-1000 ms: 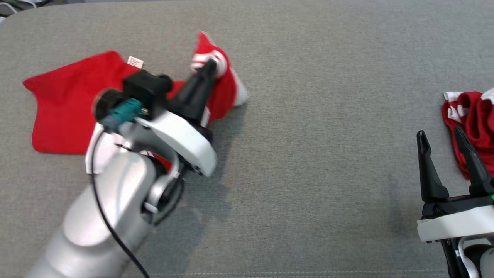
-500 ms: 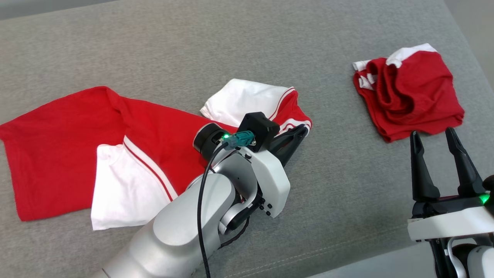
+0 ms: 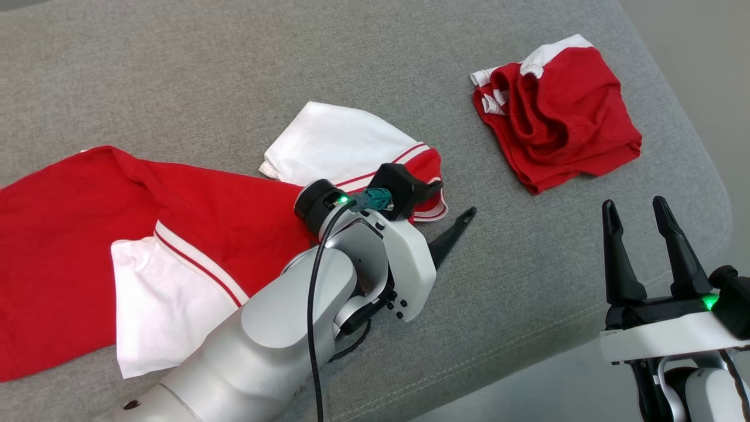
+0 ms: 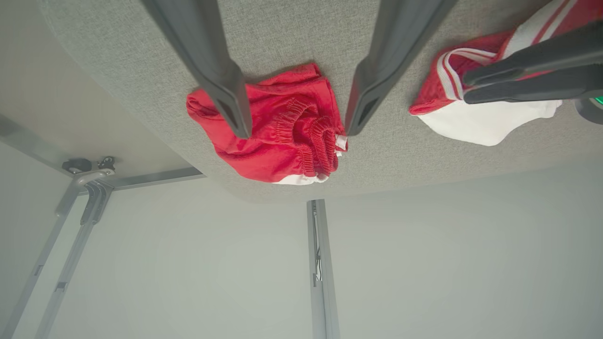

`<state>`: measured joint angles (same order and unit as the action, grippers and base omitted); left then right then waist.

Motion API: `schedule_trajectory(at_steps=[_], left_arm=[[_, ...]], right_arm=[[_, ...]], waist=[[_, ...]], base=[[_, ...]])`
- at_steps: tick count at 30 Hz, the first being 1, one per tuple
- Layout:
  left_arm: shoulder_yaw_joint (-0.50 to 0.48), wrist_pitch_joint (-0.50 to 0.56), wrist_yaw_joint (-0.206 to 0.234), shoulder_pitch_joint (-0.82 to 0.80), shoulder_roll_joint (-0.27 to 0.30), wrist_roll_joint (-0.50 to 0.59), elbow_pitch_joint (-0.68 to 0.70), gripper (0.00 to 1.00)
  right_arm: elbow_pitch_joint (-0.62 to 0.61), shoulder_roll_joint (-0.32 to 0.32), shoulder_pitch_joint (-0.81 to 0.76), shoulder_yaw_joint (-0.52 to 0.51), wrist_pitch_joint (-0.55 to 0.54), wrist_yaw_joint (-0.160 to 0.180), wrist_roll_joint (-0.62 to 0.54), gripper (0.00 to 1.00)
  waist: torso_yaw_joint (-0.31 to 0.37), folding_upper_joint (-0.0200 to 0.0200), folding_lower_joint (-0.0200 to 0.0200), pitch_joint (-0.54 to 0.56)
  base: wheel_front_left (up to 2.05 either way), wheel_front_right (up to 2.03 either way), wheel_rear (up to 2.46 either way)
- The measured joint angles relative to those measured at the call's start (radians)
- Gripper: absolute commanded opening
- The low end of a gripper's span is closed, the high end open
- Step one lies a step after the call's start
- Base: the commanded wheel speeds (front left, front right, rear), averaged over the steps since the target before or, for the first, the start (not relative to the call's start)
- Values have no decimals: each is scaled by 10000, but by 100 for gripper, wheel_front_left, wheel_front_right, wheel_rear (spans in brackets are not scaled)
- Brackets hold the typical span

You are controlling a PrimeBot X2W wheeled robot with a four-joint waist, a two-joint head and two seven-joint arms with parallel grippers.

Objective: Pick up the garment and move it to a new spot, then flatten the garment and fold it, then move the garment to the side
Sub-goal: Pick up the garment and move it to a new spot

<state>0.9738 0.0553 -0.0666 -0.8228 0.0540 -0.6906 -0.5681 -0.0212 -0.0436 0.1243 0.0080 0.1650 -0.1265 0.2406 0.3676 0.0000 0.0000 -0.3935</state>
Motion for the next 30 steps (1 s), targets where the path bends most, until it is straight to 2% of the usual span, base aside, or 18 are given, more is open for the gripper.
schedule_trajectory(at_steps=[4,7,8,10,15,23,25,30], left_arm=[[278,-259,-38,-103,-13,-98,625,100],[155,-627,263,-128,38,12,1430,100],[-128,-855,681,-158,353,102,2094,100],[-571,-1055,1181,-152,936,215,2786,100],[-2015,-1383,2546,345,2838,265,4418,100],[-4535,-1998,4458,2736,5267,-268,6180,100],[-5415,-2351,5003,3962,5768,-675,6629,100],[-6406,-2761,5344,6119,6159,-1225,7045,100]], right_arm=[[65,6,4,-56,35,0,-2,100],[63,-6,58,-130,90,0,-42,100],[42,-81,107,-203,115,0,-127,100],[36,-213,105,-238,115,0,-167,100],[15,-441,100,-213,86,0,-313,100],[-21,-895,85,25,8,0,-430,100],[-17,-1005,54,111,-79,0,-531,100],[67,-1174,-248,318,-113,0,-566,100]], waist=[[-260,0,0,150],[-561,0,0,291],[-797,1,0,400],[-1069,0,-1,521],[-1809,0,0,858],[-2936,0,0,1352],[-3223,1,0,1544],[-3537,0,0,1958]], base=[[0,0,0],[0,0,0],[0,0,0],[0,0,0],[0,0,0],[0,0,0],[0,0,0],[0,0,0]])
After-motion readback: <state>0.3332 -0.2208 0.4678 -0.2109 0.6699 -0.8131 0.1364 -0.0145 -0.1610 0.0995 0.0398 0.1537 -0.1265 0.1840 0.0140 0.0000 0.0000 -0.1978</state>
